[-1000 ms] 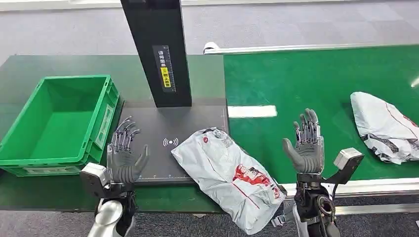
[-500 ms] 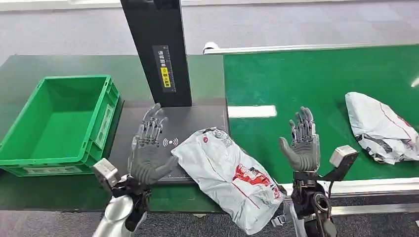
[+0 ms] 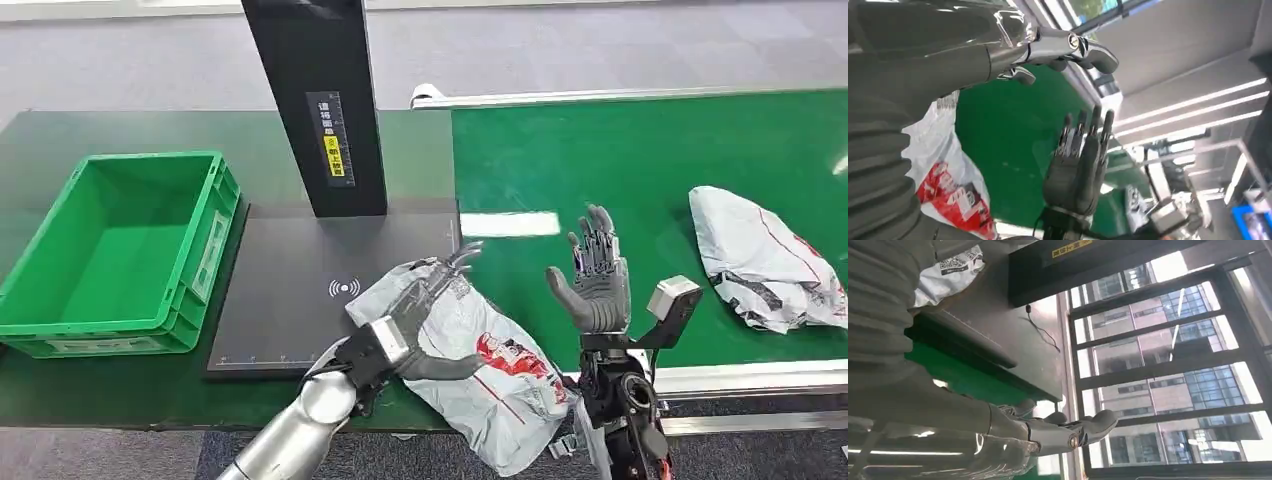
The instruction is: Moved the parcel from conveyor to table for the left to box.
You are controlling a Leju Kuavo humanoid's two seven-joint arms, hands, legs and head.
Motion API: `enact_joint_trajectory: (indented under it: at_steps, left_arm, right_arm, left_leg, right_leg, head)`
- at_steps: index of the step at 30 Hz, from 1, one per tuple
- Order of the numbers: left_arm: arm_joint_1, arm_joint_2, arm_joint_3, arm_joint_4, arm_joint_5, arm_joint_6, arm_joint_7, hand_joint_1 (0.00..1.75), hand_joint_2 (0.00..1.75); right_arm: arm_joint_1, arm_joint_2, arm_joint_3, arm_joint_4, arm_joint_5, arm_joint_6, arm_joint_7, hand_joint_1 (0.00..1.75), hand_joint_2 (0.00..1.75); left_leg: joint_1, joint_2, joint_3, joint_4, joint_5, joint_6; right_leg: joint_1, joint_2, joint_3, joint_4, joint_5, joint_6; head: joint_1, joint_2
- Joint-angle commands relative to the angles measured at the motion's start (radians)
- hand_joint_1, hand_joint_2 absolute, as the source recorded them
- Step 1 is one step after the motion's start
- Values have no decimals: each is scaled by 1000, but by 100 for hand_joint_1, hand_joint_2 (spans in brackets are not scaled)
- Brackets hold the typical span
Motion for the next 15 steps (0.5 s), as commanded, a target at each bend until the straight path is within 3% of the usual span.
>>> enact_joint_trajectory:
  at_steps: [1,9,15]
  left_arm:
    - [-146,-25,-195,337,-279,216,115,0,175]
    - [-157,-40,-194,392,-310,226,135,0,175]
    - [-183,-64,-242,530,-491,228,293,0,175]
  right_arm:
    - [15,-25,-30,15,-2,-6,4,0,175]
    - [22,-22,-38,4,2,-2,8,0,175]
    - [32,-6,-51,13,19,1,14,0,175]
  left_leg:
    - [0,-3,1,-1,1,0]
    - [0,2,0,0,0,0]
    - [0,1,1,-2,1,0]
  right_leg:
    - [0,-3,2,-2,0,0]
    - [0,1,1,0,0,0]
    - [0,1,1,-2,1,-1]
  head:
    - [0,0]
    - [0,0]
    - [0,0]
